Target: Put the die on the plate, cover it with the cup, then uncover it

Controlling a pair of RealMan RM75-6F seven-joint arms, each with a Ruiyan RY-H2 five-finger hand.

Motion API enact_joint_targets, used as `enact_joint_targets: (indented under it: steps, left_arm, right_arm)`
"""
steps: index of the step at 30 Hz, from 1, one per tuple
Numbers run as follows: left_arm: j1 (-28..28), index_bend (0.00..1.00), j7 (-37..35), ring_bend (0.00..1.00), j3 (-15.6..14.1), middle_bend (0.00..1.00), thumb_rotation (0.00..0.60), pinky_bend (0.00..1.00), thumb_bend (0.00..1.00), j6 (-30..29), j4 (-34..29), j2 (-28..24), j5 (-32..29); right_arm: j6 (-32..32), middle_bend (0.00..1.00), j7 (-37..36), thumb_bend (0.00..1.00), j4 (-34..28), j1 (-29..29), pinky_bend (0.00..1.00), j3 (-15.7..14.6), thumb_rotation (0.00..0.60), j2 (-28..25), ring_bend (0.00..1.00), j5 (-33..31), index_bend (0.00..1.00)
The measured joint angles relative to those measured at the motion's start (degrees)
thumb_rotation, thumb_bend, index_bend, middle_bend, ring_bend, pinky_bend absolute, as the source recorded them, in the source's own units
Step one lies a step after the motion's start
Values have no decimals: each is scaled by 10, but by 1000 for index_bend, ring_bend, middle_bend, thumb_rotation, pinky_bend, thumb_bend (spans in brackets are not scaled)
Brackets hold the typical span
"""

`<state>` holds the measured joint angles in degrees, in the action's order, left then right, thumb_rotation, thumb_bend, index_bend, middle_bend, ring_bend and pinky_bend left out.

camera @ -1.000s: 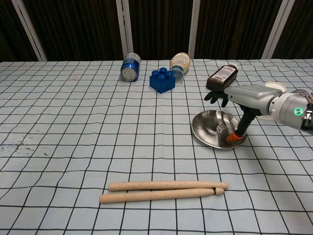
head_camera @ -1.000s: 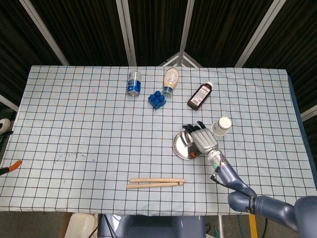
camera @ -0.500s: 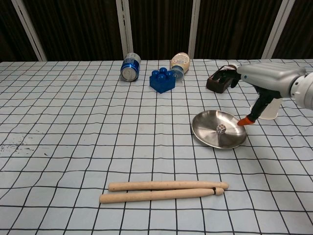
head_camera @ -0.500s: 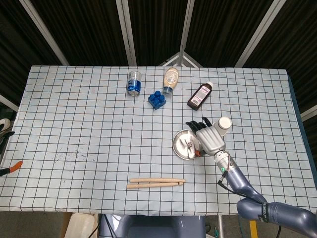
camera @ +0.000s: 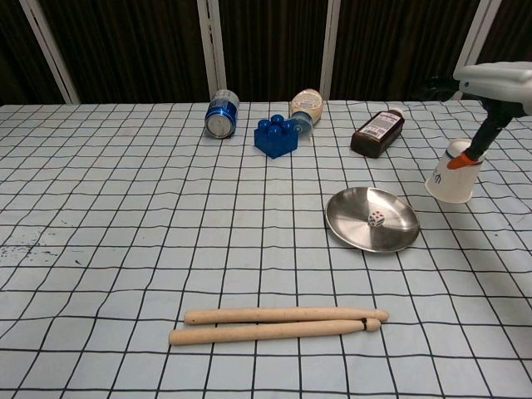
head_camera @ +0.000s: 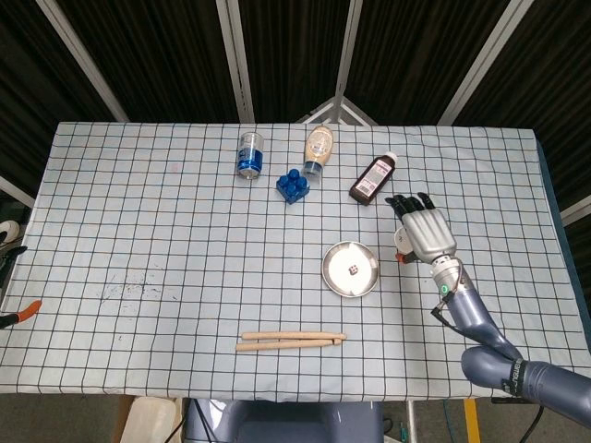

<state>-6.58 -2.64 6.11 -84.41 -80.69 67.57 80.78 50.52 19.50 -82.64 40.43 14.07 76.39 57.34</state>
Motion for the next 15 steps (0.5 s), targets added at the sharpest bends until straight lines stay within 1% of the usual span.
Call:
enact_joint_targets:
  steps: [5, 12, 15]
  left_arm:
    - [1, 182, 2, 0, 2, 0, 600, 63, 217, -1, -1, 0, -5]
    - [0, 181, 7, 0, 4, 0, 600, 63, 217, 3, 2, 1, -10]
    - [-1, 181, 9, 0, 4, 0, 600, 63, 217, 5, 3, 3, -12]
  right_arm:
    - [-37, 87, -3, 100, 43, 11, 87, 0, 600, -7, 103, -34, 101]
    - [-59, 80, -5, 100, 76, 22, 87, -5, 600, -8, 97, -47, 101]
    - [-65, 80, -8, 101, 87, 24, 87, -8, 600, -6, 99, -51, 120]
